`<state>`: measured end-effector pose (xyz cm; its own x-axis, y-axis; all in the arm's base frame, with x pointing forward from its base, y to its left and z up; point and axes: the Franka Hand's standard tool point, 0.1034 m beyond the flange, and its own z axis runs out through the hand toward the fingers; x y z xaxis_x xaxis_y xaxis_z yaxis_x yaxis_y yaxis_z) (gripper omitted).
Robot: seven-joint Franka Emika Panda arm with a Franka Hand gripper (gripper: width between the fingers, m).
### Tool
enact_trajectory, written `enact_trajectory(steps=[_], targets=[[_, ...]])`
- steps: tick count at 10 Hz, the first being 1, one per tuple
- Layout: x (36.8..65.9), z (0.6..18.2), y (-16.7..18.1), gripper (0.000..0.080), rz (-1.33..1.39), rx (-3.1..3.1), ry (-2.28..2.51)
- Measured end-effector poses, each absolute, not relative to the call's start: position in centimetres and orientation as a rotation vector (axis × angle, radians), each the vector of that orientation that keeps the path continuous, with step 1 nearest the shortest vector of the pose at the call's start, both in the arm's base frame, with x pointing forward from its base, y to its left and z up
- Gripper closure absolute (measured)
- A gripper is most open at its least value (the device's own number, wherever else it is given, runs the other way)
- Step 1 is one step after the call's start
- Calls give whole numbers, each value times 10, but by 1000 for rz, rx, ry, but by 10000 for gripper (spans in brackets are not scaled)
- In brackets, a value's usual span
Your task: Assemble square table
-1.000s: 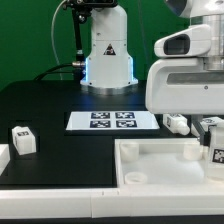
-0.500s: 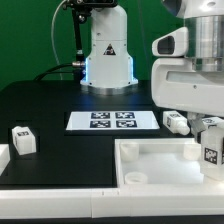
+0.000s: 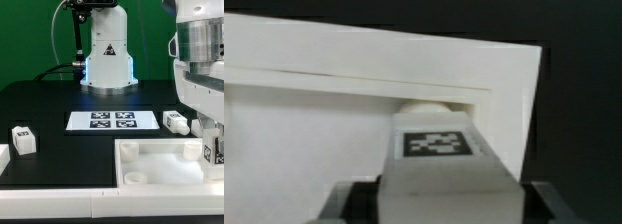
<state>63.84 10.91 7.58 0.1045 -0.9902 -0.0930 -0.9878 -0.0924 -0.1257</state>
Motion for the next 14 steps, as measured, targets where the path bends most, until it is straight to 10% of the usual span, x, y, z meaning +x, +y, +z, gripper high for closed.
enact_trajectory(steps=[3,14], targets=[[642,80,109,178,-78,-2600,1524],[642,77,117,150,-201,-3098,106]])
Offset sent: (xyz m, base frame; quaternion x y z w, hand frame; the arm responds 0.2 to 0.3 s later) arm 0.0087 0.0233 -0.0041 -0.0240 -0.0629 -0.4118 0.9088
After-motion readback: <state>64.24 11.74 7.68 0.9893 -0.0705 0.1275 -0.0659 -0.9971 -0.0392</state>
